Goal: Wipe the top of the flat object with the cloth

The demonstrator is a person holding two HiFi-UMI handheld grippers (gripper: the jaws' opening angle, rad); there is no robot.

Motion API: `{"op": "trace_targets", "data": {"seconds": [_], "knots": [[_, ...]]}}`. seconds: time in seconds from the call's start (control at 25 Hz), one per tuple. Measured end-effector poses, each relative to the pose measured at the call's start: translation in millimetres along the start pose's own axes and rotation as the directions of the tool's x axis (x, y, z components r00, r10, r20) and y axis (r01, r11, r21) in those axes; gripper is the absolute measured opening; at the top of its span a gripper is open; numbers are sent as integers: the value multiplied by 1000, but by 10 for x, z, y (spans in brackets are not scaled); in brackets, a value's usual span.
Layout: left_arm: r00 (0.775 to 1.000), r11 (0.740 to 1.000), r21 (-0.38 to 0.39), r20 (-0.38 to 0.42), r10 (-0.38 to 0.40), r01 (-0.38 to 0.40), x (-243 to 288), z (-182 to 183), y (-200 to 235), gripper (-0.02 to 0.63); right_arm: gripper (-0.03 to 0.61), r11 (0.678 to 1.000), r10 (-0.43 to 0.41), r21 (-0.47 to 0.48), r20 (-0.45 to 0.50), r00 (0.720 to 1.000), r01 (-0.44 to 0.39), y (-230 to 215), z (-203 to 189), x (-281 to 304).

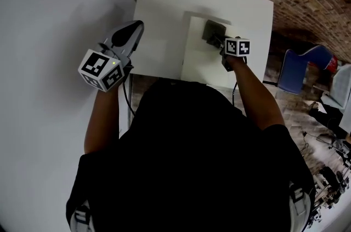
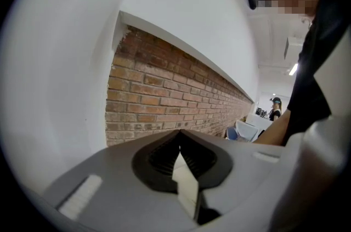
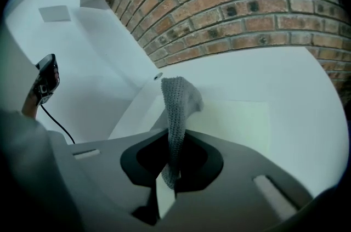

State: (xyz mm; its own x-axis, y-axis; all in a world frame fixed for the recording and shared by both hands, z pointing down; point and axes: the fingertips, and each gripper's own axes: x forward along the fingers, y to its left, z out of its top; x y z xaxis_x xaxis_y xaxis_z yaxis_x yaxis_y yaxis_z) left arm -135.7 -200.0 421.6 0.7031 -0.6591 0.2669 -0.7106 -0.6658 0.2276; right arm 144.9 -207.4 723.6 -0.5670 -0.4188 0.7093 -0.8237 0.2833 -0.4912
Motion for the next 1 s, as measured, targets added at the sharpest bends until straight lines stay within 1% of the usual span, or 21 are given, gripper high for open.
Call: {"op": "trace_targets", "data": {"seconds": [0.2,0.56,0.84,1.0], "knots": [[1000,1000,0,-7,-24,24,74,-14,-72,2,10,998,-50,33,9,999,50,-267,-64,-195],[998,998,5,-19,-55,55,176,-15,-202,2,11,986,-153,68,-21,988,154,-803,-267,-499],[998,998,8,-23,-59,59,164,-29,-202,2,10,978,-192,80,-28,981,194,-955,-310,-586],[998,998,5,-27,-62,63,161,-41,-220,2,11,975,-199,92,-31,979,201,-984,-319,-614]]}}
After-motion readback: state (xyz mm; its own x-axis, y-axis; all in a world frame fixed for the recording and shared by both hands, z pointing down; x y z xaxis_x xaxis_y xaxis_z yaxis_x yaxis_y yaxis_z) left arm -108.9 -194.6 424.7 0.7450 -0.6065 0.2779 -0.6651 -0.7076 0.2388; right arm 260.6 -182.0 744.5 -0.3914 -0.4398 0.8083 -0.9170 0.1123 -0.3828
